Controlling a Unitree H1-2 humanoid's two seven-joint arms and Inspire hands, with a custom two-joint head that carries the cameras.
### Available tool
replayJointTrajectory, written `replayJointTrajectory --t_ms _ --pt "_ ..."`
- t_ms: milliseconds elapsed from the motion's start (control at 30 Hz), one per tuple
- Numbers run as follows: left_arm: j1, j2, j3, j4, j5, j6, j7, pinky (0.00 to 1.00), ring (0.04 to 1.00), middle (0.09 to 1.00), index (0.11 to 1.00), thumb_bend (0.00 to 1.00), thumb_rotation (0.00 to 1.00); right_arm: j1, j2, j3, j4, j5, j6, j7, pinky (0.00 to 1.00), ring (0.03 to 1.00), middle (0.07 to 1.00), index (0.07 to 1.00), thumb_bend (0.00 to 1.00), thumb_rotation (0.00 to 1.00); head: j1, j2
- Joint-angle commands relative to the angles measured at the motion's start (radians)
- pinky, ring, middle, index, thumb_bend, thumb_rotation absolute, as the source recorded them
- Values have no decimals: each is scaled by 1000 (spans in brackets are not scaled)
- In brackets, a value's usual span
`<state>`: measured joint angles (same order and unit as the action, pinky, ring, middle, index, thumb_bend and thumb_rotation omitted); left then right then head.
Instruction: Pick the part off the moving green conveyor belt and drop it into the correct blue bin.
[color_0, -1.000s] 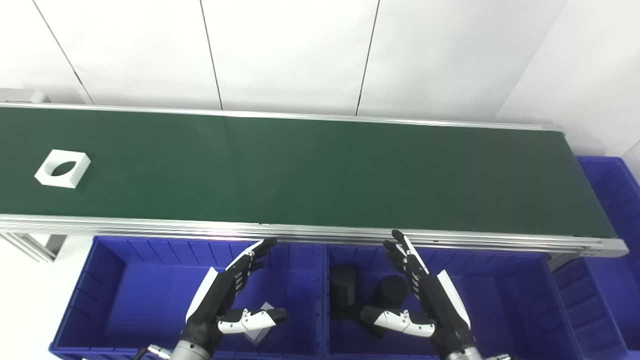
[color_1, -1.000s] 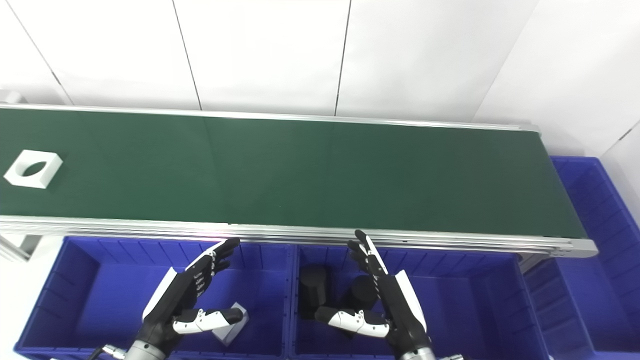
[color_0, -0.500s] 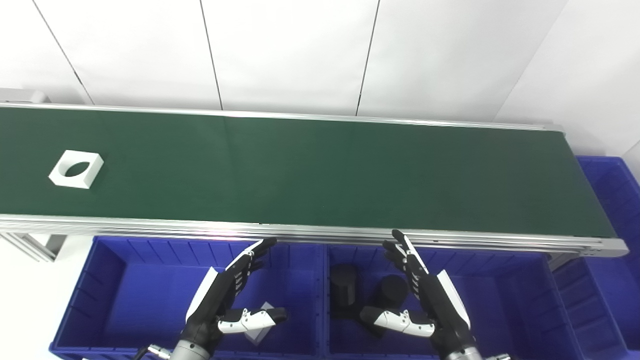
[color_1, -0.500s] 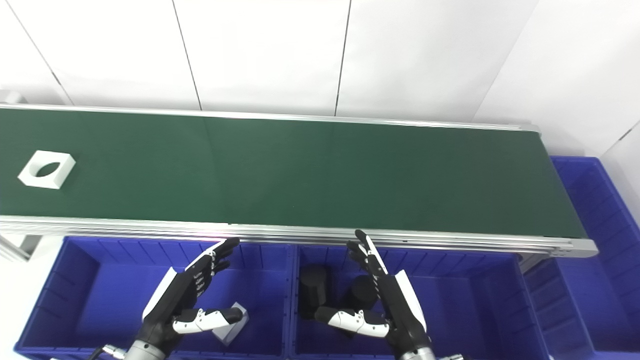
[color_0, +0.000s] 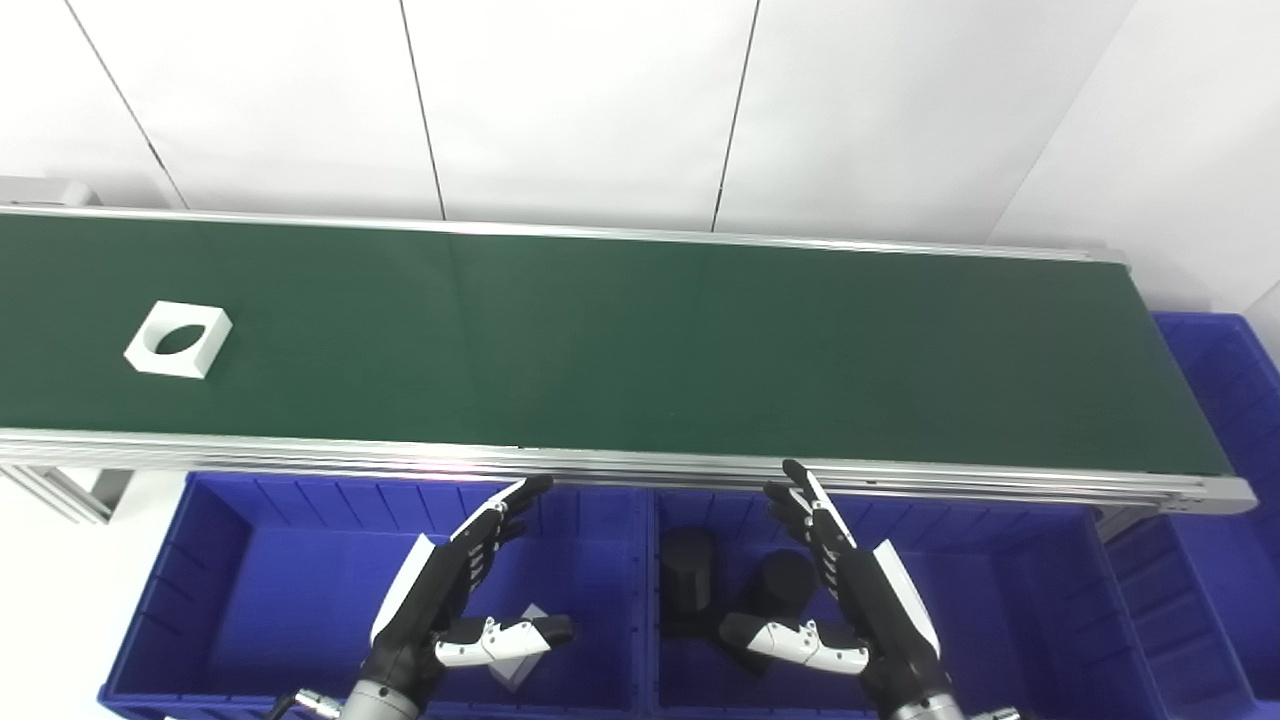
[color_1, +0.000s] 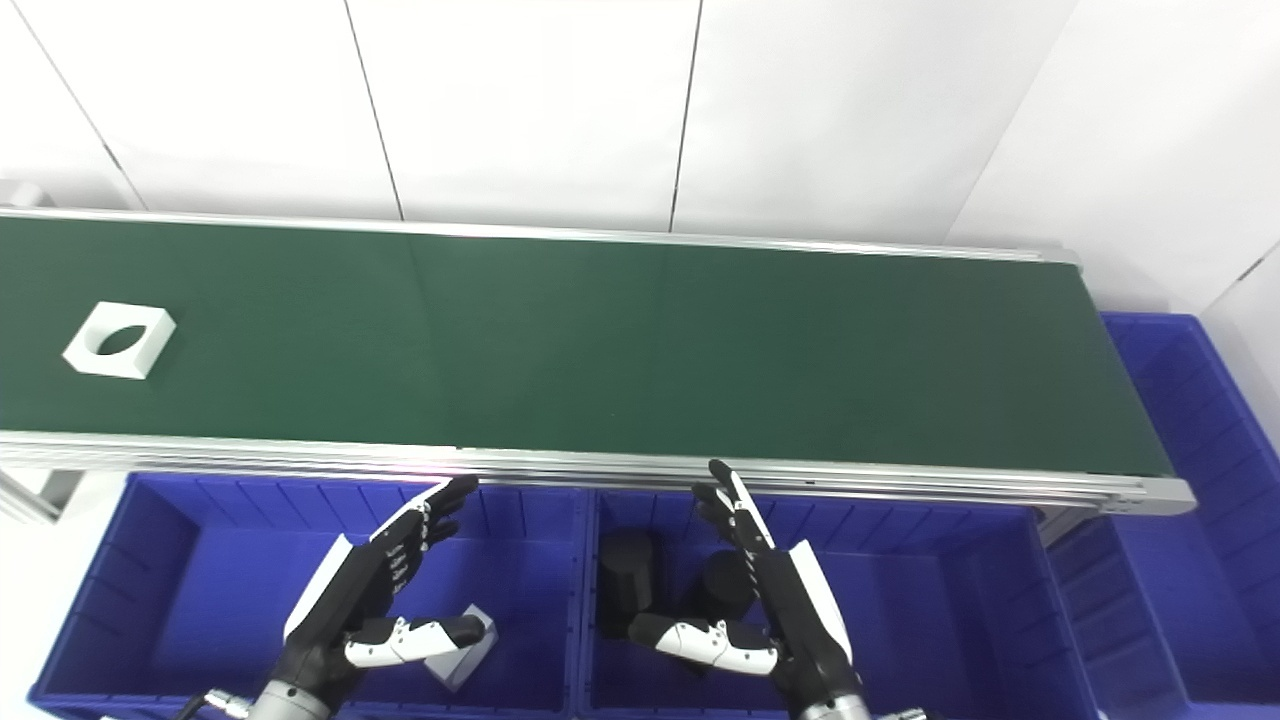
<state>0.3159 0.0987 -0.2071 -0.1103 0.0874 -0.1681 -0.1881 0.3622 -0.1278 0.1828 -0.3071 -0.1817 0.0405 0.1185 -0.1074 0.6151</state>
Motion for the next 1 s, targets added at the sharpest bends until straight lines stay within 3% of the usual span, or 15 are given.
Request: replayJointTrajectory --t_ms 0,367,967 --pt "-11 4 0 -15 1 -47 6 911 945 933 871 886 432 -12 -2 1 -21 3 -24 3 944 917 924 1000 864 371 0 0" --pt "-17 -2 8 8 1 -81 13 897 935 925 870 878 432 -19 -7 1 -10 9 -13 9 950 928 922 1000 873 382 21 -12" --pt "-50 -30 15 86 -23 -162 23 854 909 909 851 923 394 -51 -31 -9 98 29 -106 2 977 944 922 1000 842 354 172 -111"
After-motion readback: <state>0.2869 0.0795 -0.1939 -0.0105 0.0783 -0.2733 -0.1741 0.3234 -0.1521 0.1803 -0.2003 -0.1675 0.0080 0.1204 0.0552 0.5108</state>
